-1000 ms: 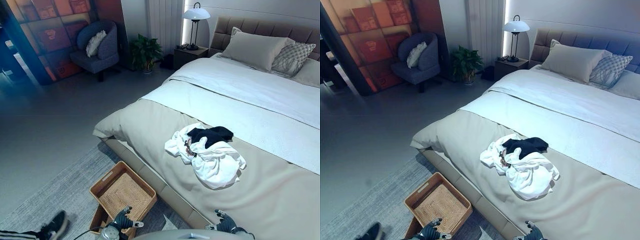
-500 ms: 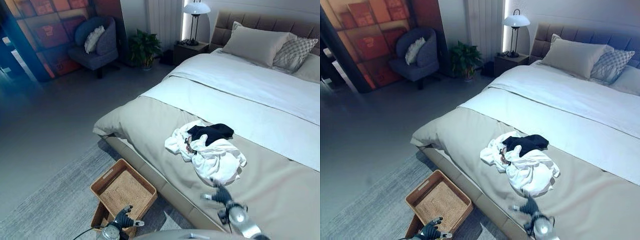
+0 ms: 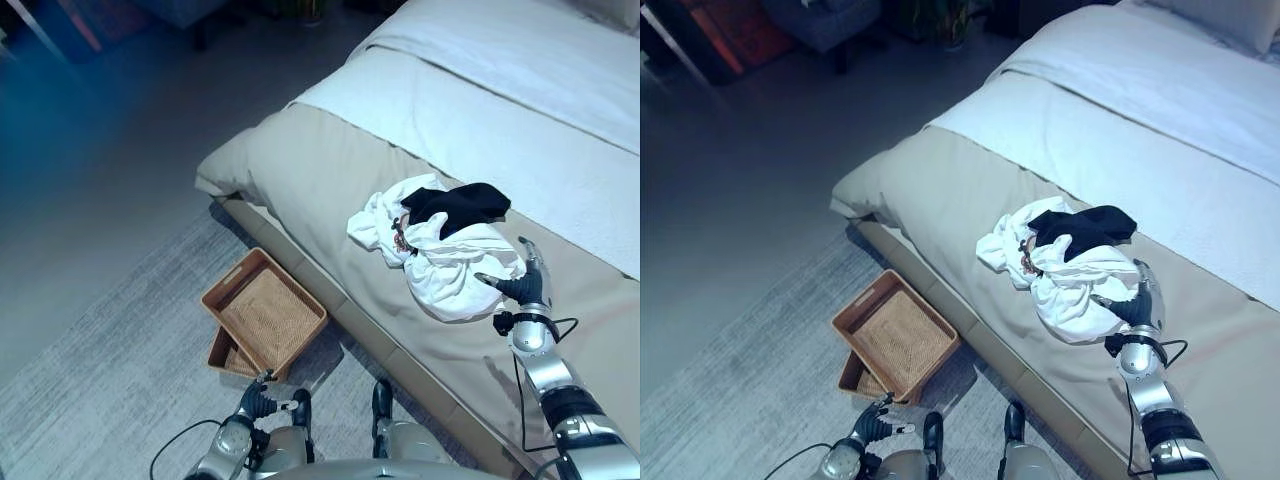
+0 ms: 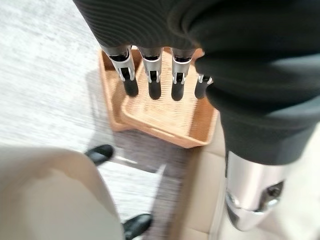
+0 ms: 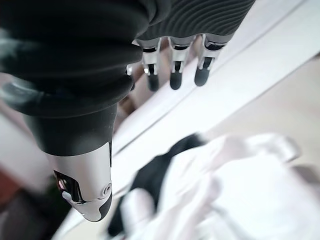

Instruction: Pick up clothes into the bucket

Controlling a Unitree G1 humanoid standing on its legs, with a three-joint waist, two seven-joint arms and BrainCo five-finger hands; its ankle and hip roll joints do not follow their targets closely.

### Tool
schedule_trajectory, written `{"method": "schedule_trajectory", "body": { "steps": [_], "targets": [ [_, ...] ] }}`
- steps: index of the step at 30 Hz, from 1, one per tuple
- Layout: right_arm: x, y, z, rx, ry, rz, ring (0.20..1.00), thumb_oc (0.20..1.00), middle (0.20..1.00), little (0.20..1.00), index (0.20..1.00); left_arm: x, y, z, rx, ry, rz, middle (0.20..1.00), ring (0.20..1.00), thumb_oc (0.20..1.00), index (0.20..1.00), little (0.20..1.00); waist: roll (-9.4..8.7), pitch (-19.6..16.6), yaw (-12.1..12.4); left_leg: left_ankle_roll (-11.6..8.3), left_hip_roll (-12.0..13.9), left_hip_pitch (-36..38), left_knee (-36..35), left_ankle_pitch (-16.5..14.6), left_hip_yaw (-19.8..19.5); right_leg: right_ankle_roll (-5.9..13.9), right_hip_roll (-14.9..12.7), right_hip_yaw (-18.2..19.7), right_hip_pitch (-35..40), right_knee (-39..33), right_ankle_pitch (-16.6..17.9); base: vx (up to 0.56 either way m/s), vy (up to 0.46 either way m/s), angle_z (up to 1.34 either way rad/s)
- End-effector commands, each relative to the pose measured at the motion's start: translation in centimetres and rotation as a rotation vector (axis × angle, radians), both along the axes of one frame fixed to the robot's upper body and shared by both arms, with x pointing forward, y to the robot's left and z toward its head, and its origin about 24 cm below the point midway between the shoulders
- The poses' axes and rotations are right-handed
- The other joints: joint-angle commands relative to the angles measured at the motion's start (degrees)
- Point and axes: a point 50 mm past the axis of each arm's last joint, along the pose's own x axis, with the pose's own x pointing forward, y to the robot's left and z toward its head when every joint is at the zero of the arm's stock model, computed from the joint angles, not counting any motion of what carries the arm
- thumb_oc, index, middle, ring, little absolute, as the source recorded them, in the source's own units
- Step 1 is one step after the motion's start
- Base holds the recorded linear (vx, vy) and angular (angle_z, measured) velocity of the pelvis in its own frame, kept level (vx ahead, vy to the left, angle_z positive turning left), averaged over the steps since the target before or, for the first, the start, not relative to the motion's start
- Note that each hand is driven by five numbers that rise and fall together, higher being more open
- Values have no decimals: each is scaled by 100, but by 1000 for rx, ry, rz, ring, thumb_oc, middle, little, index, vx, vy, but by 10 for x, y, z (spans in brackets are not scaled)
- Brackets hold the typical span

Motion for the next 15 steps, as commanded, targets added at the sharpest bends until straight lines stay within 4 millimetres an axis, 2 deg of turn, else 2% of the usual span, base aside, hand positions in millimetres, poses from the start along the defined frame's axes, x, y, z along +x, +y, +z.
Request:
{"method": "schedule_trajectory", "body": {
  "steps": [1,2,5,8,9,10,11,13,15],
  "targets": [
    [17,-3,27,12,-151,-76,1000,1000,1000,1000,1000,13,-9,7,0,-68,3,1000,1000,1000,1000,1000,-230,239,4,133,-279,-316,477,-114,-125,286,-536,-93,-320,1350,-657,-84,97,12],
    [23,-7,28,29,-129,-114,1000,1000,1000,1000,1000,22,-12,13,-11,-110,12,1000,1000,1000,1000,1000,-173,442,13,148,-337,-542,758,-175,-120,264,-602,-29,-550,1597,-688,-42,50,3],
    [28,-14,24,52,-45,-161,1000,1000,1000,1000,1000,36,-19,23,-32,-176,17,1000,1000,1000,1000,1000,-113,643,38,172,-381,-868,1041,-246,-106,233,-656,55,-882,1919,-768,-14,45,3],
    [34,-19,32,58,-33,-190,1000,1000,1000,1000,1000,47,-24,32,-50,-228,2,1000,1000,1000,1000,1000,-75,777,35,169,-405,-1144,1197,-272,-81,224,-686,96,-1161,2124,-816,-35,15,4],
    [45,-18,45,40,-53,-182,1000,1000,1000,1000,1000,57,-26,42,-54,-279,-13,1000,1000,1000,1000,1000,-63,925,23,181,-432,-1487,1510,-366,-38,209,-704,189,-1510,2425,-892,-52,21,5],
    [45,-17,46,40,-54,-182,1000,1000,1000,1000,1000,58,-26,42,-54,-280,-13,1000,1000,1000,1000,1000,-66,916,25,182,-433,-1512,1529,-375,-31,209,-706,198,-1538,2445,-900,-63,33,-2],
    [52,-18,56,27,-69,-176,1000,1000,1000,1000,1000,68,-28,52,-54,-329,-27,1000,1000,1000,1000,1000,-69,1036,24,222,-451,-1827,1772,-424,-22,195,-711,281,-1846,2657,-938,-29,16,-5],
    [52,-18,57,26,-69,-176,1000,1000,1000,1000,1000,68,-28,52,-54,-329,-27,1000,1000,1000,1000,1000,-70,1026,25,223,-452,-1849,1785,-429,-18,196,-712,286,-1869,2671,-942,-37,12,-10],
    [69,-20,95,-22,-154,-166,1000,1000,1000,1000,1000,94,-29,76,-64,-447,-21,1000,1000,1000,1000,1000,-33,1328,29,261,-508,-2546,2325,-531,26,202,-823,363,-2569,3213,-998,-95,13,-6]
  ]
}}
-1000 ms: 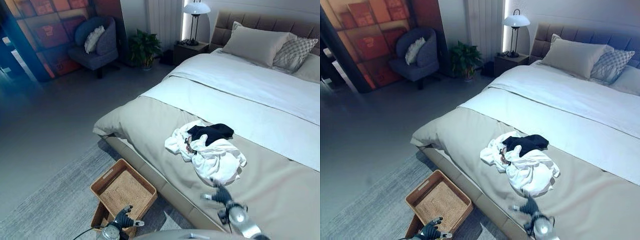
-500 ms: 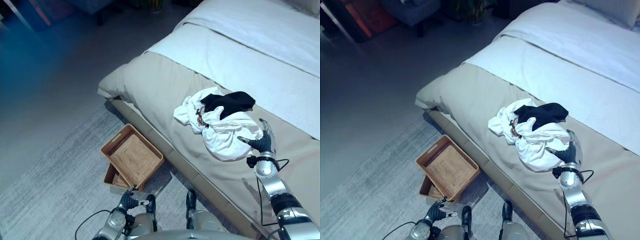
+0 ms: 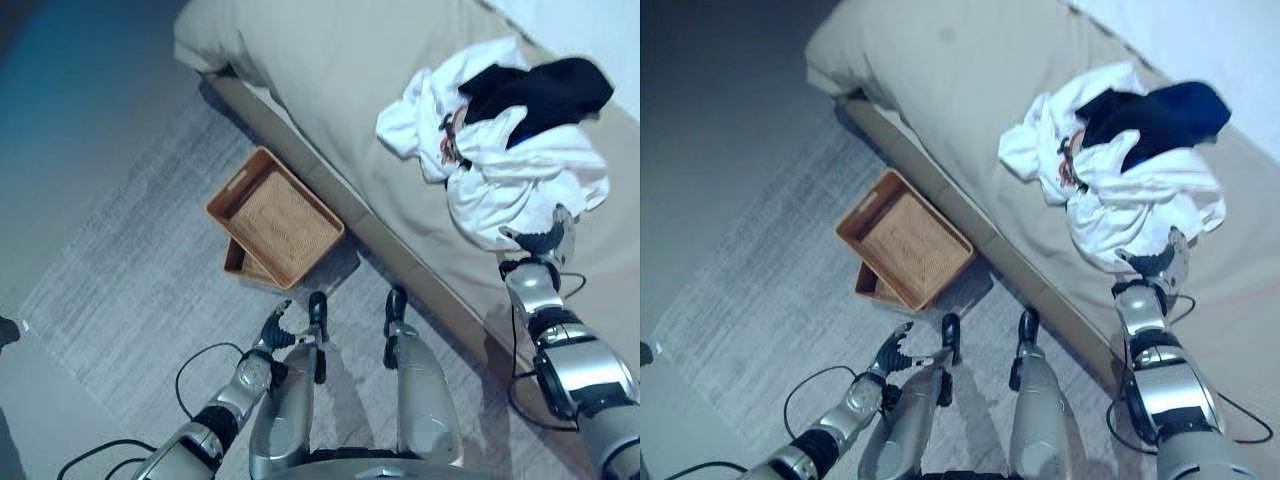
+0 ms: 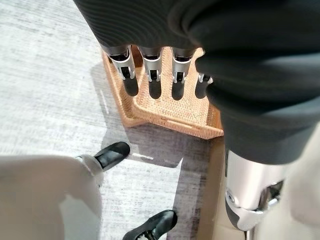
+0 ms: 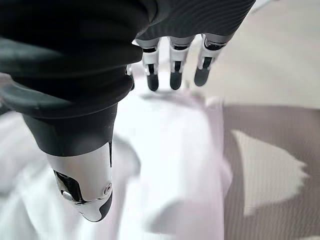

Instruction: Pick up clothes into the bucket

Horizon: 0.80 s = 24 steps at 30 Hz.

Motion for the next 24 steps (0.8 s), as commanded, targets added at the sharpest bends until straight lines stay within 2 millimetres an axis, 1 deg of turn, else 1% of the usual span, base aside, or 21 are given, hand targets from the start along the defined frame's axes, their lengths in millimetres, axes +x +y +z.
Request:
{"method": "schedule_trajectory", "body": {
  "steps": [1,2,3,4,7,8,9,10,11,12,13,15,16,19,22,24],
  "targets": [
    [-3,-23,25,-83,-35,-56,1000,1000,1000,1000,1000,1,0,8,-45,-65,41,1000,1000,1000,1000,1000,-167,-117,0,18,-44,-601,1108,-432,-56,234,-224,8,35,726,-410,-67,18,4],
    [1,-23,36,-99,-60,-48,1000,1000,1000,1000,1000,6,-1,14,-52,-89,44,1000,1000,1000,1000,1000,-167,-57,-5,19,-47,-740,1216,-457,-25,236,-245,27,-100,820,-429,-36,28,5],
    [6,-23,53,-128,-98,-45,1000,1000,1000,1000,1000,13,-2,23,-58,-129,37,1000,1000,1000,1000,1000,-150,-7,-10,24,-69,-1029,1395,-485,-7,229,-275,66,-386,980,-446,-37,28,6],
    [7,-22,53,-128,-99,-45,1000,1000,1000,1000,1000,13,-2,23,-58,-130,38,1000,1000,1000,1000,1000,-150,-7,-10,24,-69,-1039,1404,-488,-5,229,-275,68,-397,988,-448,0,0,0],
    [14,-23,81,-153,-152,-42,1000,1000,1000,1000,1000,18,-3,28,-60,-146,34,1000,1000,1000,1000,1000,-127,-7,2,14,-83,-1408,1609,-535,22,218,-320,83,-786,1177,-466,-3,10,-1],
    [19,-19,95,-145,-198,-33,1000,1000,1000,1000,1000,19,-3,29,-58,-149,40,1000,1000,1000,1000,1000,-130,-7,14,15,-81,-1557,1664,-542,45,210,-328,89,-963,1248,-477,0,0,0],
    [19,-19,96,-145,-199,-33,1000,1000,1000,1000,1000,19,-3,29,-58,-149,40,1000,1000,1000,1000,1000,-131,-7,14,15,-81,-1564,1669,-544,47,210,-328,92,-971,1254,-479,-5,20,-4],
    [20,-21,100,-140,-203,-33,809,809,809,809,809,19,-4,28,-53,-142,38,1000,1000,1000,1000,1000,-136,-7,23,14,-83,-1638,1711,-551,53,205,-332,88,-1048,1291,-481,0,0,0],
    [24,-16,108,-130,-224,-8,360,360,360,360,360,20,-2,28,-55,-140,44,1000,1000,1000,1000,1000,-143,-7,33,16,-87,-1702,1734,-549,59,200,-335,117,-1133,1324,-473,0,0,0],
    [25,-15,113,-129,-238,2,241,241,241,241,241,21,-2,29,-57,-142,46,1000,1000,1000,1000,1000,-147,-7,35,15,-94,-1755,1737,-542,67,197,-338,111,-1189,1325,-470,0,0,0],
    [28,-12,120,-124,-259,21,200,200,200,200,200,21,-2,28,-59,-139,51,1000,1000,1000,1000,1000,-157,-7,33,14,-98,-1809,1735,-532,66,197,-341,101,-1244,1322,-466,0,0,0],
    [32,-2,132,-84,-335,53,200,200,200,200,200,20,-2,27,-66,-132,60,1000,1000,1000,1000,1000,-176,-7,28,16,-103,-1838,1704,-505,71,194,-342,120,-1284,1298,-450,0,0,0],
    [33,2,135,-69,-364,63,200,200,200,200,200,20,-2,26,-67,-130,64,1000,1000,1000,1000,1000,-190,-7,20,17,-107,-1824,1672,-494,82,195,-334,130,-1277,1280,-441,0,0,0],
    [36,27,163,-18,-579,158,200,200,200,200,200,21,-1,25,-69,-127,86,1000,1000,1000,1000,1000,-239,-7,-30,0,-111,-1735,1530,-431,77,208,-317,128,-1213,1168,-398,0,6,-2],
    [25,50,190,-50,-773,252,200,200,200,200,200,21,3,28,-71,-148,108,1000,1000,1000,1000,1000,-304,-7,-87,-10,-112,-1612,1390,-394,67,237,-316,114,-1123,1050,-350,-5,21,-9],
    [10,56,202,-83,-889,283,200,200,200,200,200,24,5,37,-83,-198,112,1000,1000,1000,1000,1000,-341,-7,-110,-7,-114,-1478,1300,-388,56,257,-321,112,-1022,998,-336,-4,7,-2]
  ]
}}
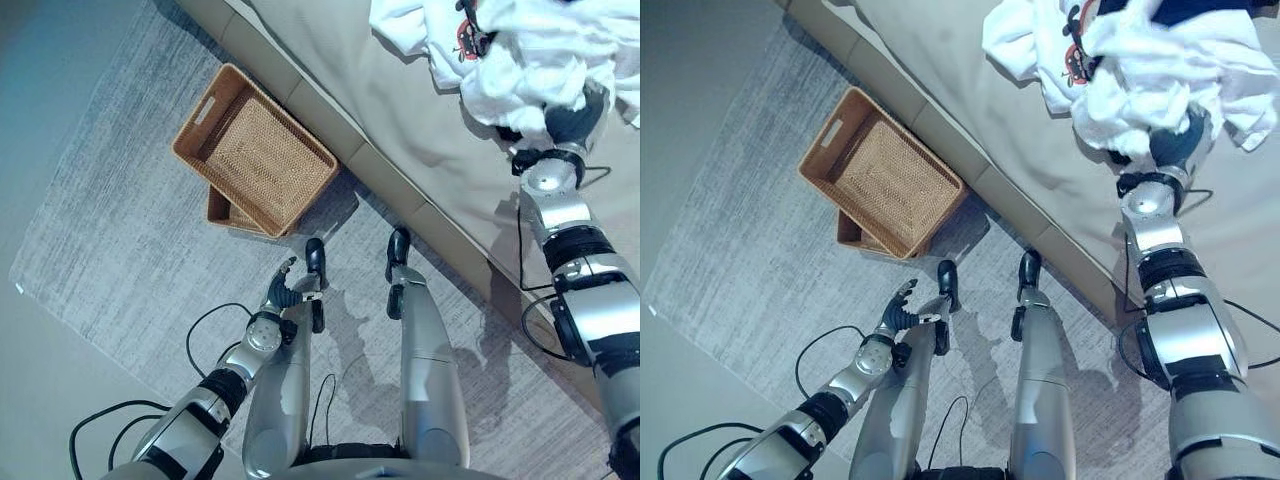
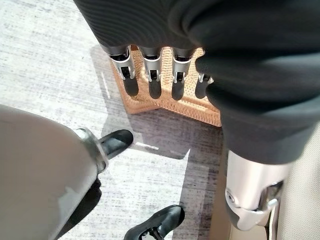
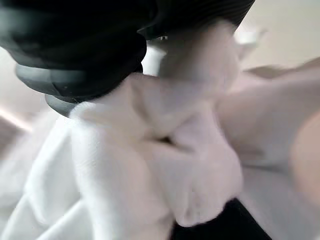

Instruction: Pick up clothes into the bucket

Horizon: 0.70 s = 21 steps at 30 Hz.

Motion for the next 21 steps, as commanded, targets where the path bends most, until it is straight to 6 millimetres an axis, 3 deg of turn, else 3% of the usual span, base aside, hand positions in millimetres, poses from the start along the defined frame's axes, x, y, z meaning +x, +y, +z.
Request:
{"method": "schedule_trajectory", "body": {
  "steps": [1,3,7,12,16,21],
  "targets": [
    [-26,4,51,-65,-315,3,200,200,200,200,200,-3,13,9,-29,-79,48,1000,1000,1000,1000,1000,-312,-97,38,-92,-90,332,118,-235,-55,337,-272,-132,644,241,-425,0,0,0],
    [-42,2,62,-73,-419,-8,200,200,200,200,200,3,12,26,-69,-160,41,1000,1000,1000,1000,1000,-335,-97,33,-89,-98,445,66,-240,-53,354,-296,-119,742,206,-409,0,0,0],
    [-74,3,84,-131,-604,-20,200,200,200,200,200,17,7,81,-156,-381,-13,1000,1000,1000,1000,1000,-377,-97,3,-80,-113,647,-17,-257,-36,376,-308,-80,943,79,-361,0,0,0],
    [-104,24,99,-204,-767,47,200,200,200,200,200,33,-10,167,-200,-701,-124,1000,1000,1000,1000,1000,-513,-141,-92,-90,-61,952,-237,-217,28,419,-237,-44,1232,-283,-204,-1,5,-6],
    [-113,39,93,-329,-747,150,200,200,200,200,200,28,-30,243,-216,-988,-253,1000,1000,1000,1000,1000,-626,-320,-198,-107,-16,1139,-438,-169,48,459,-204,-44,1416,-565,-56,-4,-8,-7],
    [-113,51,72,-447,-543,424,200,200,200,200,200,20,-45,295,-99,-1183,-355,1000,1000,1000,1000,1000,-792,-467,-309,-149,61,1310,-633,-46,92,495,-131,-29,1644,-962,175,3,-18,-14]
  ]
}}
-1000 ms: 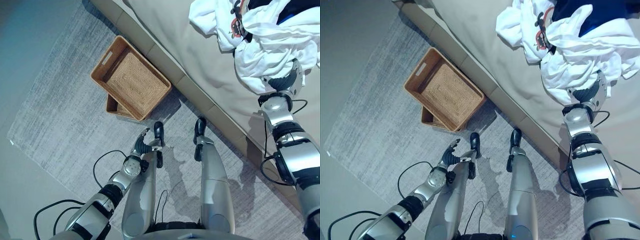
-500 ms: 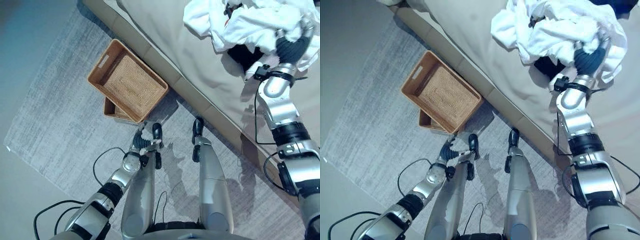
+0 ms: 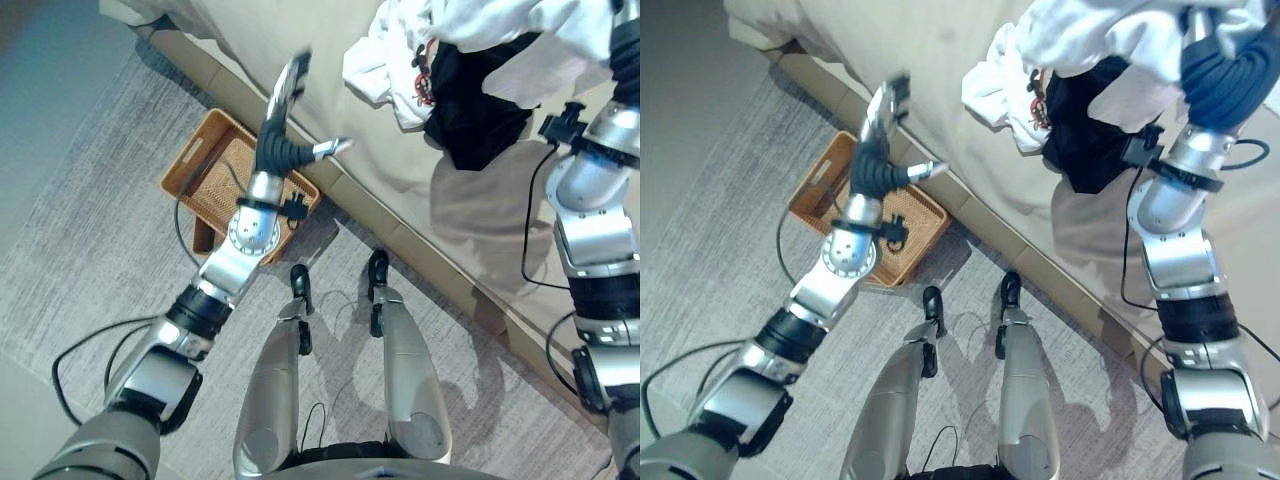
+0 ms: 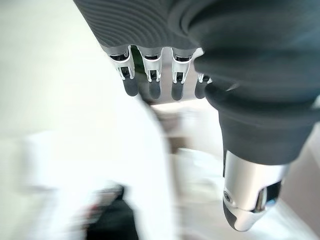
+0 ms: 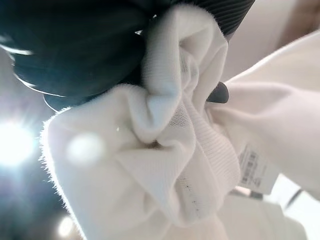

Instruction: Pick up clothes into the bucket

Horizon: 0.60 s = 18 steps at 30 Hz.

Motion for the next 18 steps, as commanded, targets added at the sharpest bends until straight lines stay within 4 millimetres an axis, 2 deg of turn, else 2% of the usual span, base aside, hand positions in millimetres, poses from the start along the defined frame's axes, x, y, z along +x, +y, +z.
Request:
{"method": "schedule_trajectory", "body": {
  "steps": [1,5,7,10,12,18],
  "targets": [
    [-17,1,12,-108,-4,155,200,200,200,200,200,-10,-6,9,78,-114,3,1000,1000,1000,1000,1000,-226,-453,11,-262,68,131,-37,-103,-208,329,-201,-201,460,-119,-133,18,-33,-17],
    [-18,6,0,-256,167,295,200,200,200,200,200,-16,-23,36,237,-224,-32,1000,1000,1000,1000,1000,-256,-544,-45,-284,103,352,-219,-26,-185,354,-157,-208,707,-393,-1,13,-29,-6],
    [-23,10,2,-332,220,355,200,200,200,200,200,-18,-31,42,283,-242,-61,1000,1000,1000,1000,1000,-276,-563,-61,-302,117,431,-295,13,-172,364,-152,-238,797,-506,51,0,0,0],
    [-28,16,7,-457,297,414,200,200,200,200,200,-17,-40,45,385,-259,-65,1000,1000,1000,1000,1000,-306,-608,-89,-327,138,505,-315,9,-158,373,-134,-239,889,-567,72,0,0,0],
    [-33,21,13,-524,319,446,200,200,200,200,200,-15,-55,45,489,-269,-76,1000,1000,1000,1000,1000,-306,-648,-119,-323,137,546,-315,41,-154,370,-138,-238,949,-590,101,0,0,0],
    [-27,22,19,-501,295,420,200,200,200,200,200,-12,-69,36,585,-242,-109,1000,1000,1000,1000,1000,-288,-631,-118,-305,152,606,-264,11,-117,373,-117,-188,1003,-588,102,0,2,-1]
  ]
}}
